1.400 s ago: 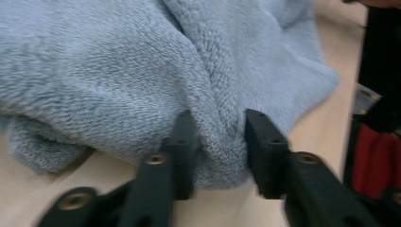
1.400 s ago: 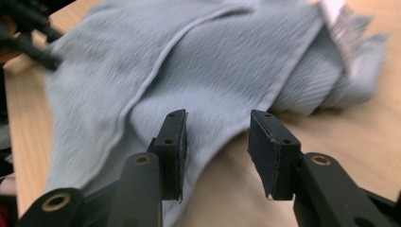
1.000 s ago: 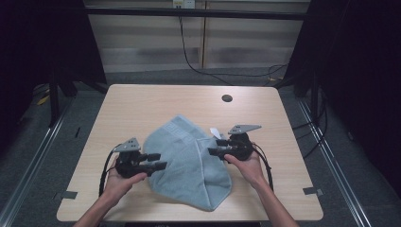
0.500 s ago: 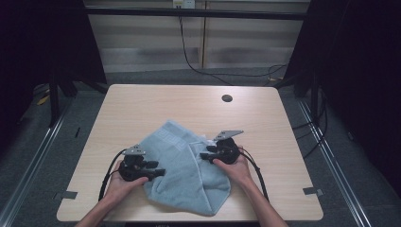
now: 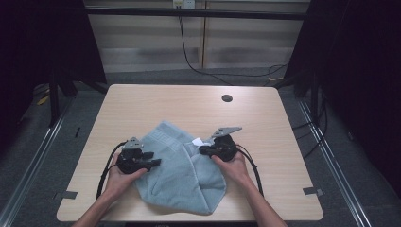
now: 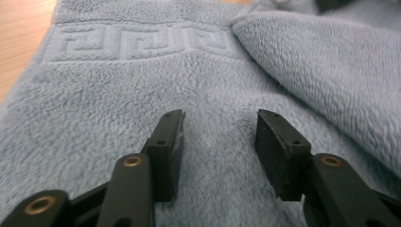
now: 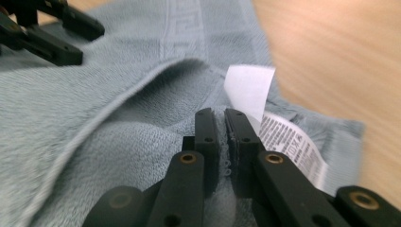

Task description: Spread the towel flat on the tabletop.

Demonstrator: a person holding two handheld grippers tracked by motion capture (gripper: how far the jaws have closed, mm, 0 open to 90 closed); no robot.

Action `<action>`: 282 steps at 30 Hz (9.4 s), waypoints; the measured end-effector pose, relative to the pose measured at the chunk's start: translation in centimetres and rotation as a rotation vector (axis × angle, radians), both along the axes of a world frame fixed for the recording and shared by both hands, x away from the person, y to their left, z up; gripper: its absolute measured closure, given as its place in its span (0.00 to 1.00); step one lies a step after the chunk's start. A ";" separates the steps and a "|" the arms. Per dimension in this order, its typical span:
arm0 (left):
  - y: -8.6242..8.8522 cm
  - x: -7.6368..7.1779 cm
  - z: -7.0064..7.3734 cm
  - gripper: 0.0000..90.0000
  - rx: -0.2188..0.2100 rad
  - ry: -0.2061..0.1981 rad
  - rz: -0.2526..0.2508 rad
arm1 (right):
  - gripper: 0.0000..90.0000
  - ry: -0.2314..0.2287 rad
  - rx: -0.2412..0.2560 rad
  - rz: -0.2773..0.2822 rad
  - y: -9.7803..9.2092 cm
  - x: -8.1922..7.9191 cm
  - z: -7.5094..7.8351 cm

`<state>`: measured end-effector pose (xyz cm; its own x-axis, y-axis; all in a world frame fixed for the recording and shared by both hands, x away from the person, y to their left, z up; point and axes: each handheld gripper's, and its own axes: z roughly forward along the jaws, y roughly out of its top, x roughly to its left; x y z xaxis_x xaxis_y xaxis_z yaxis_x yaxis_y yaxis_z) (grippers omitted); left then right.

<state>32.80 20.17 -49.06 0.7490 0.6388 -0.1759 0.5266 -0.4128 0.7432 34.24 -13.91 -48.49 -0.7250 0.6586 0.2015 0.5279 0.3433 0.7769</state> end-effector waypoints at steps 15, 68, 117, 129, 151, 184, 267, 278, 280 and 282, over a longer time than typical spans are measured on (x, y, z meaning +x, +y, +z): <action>0.4 -1.8 1.1 0.59 -0.065 0.036 -0.079 | 0.94 0.029 -0.067 -0.049 -5.0 -5.0 -0.2; -0.1 0.8 7.5 0.95 -0.424 -0.119 -0.086 | 0.90 -0.113 0.039 -0.242 -9.0 -2.7 6.0; 8.1 -7.7 6.8 0.76 -0.371 -0.127 -0.015 | 0.59 -0.130 -0.079 -0.485 -17.7 -10.8 5.7; 7.5 -7.6 4.5 0.66 -0.281 -0.085 0.012 | 0.62 0.119 -0.052 -0.345 -15.1 -8.5 -1.5; 5.3 -5.9 2.9 0.64 -0.244 -0.009 -0.063 | 0.50 0.039 -0.142 -0.492 -17.2 -1.9 -2.1; 2.3 -5.0 4.4 0.94 -0.282 -0.044 -0.096 | 0.44 0.105 0.035 0.182 3.2 -7.2 -1.4; 5.9 0.6 -0.9 0.72 -0.062 0.099 -0.004 | 0.96 0.098 -0.053 0.031 0.0 -5.7 -0.6; 4.7 -5.9 -0.9 0.73 -0.046 0.134 -0.208 | 0.97 0.038 -0.011 -0.074 -5.4 -13.6 1.4; 4.0 -7.3 -0.7 0.72 -0.036 0.140 -0.232 | 0.93 0.066 -0.019 -0.104 -6.3 -14.8 1.0; 3.7 -7.8 -0.5 0.71 -0.044 0.146 -0.259 | 0.90 0.103 -0.025 -0.134 -7.1 -15.8 0.6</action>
<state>25.00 23.84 -49.57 0.8506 0.4193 -0.3172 0.5108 -0.5162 0.6875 18.46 -21.00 -47.88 -0.6066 0.7538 0.2526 0.6467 0.2831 0.7083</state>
